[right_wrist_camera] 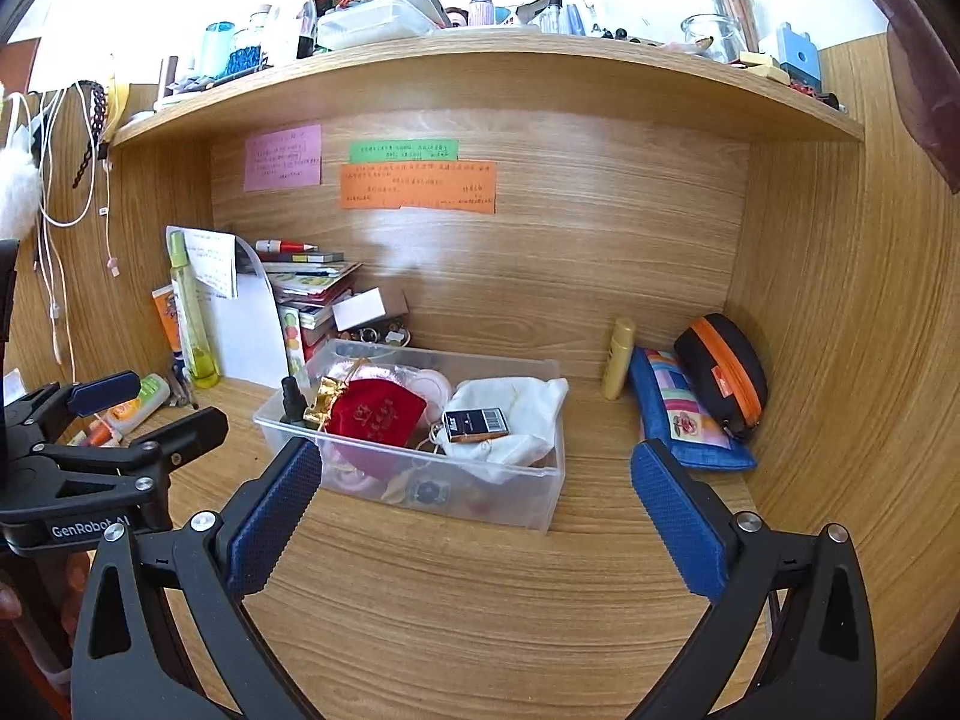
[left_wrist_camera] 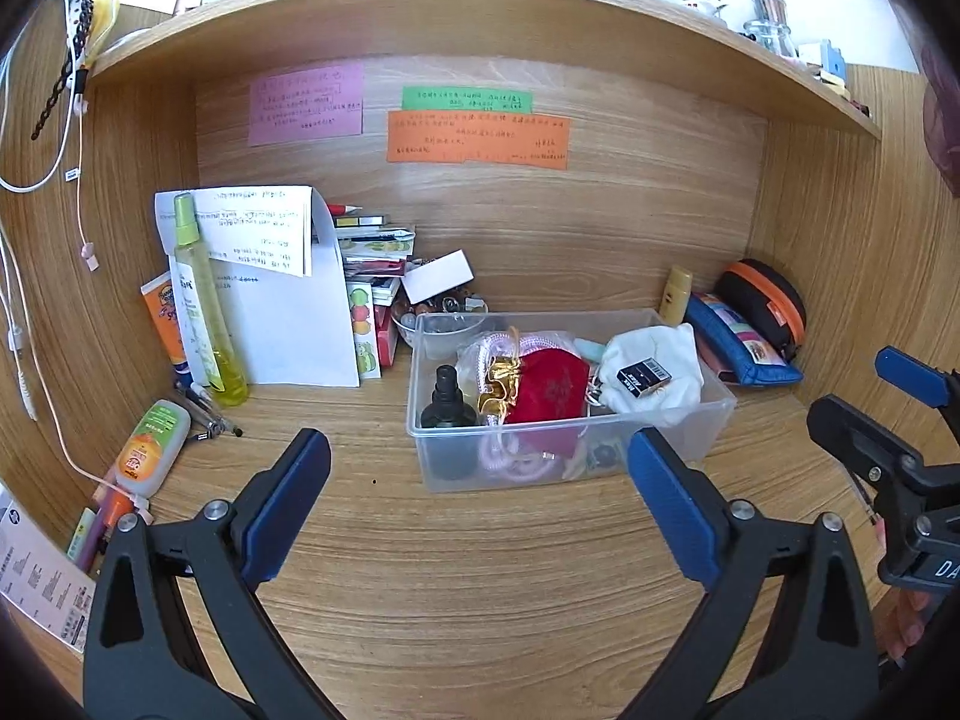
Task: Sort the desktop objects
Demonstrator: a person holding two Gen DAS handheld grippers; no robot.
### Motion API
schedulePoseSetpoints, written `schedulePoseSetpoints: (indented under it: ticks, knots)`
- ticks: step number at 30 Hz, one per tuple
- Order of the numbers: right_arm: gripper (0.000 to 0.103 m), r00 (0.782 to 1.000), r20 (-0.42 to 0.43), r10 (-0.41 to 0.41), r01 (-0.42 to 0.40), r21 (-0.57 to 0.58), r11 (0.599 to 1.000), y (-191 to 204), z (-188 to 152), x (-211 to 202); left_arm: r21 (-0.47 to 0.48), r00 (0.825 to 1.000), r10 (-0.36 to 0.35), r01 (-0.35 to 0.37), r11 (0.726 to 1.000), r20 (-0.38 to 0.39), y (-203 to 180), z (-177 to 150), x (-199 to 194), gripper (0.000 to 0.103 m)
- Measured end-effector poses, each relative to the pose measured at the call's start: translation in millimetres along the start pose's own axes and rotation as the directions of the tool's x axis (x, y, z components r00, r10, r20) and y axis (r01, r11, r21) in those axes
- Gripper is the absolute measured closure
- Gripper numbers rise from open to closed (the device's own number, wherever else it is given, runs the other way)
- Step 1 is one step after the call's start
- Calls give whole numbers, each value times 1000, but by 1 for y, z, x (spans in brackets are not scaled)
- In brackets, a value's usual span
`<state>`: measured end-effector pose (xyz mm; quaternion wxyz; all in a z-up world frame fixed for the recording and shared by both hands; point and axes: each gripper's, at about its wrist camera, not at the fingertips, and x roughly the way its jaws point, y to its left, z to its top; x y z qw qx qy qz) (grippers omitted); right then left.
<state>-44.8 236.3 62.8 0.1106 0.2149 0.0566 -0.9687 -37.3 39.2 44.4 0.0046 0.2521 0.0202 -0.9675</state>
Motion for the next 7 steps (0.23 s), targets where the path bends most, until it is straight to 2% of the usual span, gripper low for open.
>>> schedulePoseSetpoints:
  ticks: [7]
  knots:
    - [0,1000,-31,3,-2,22,1000,-6,-4,12,19,1000,13,-13,1000,16,-9,0,1,2]
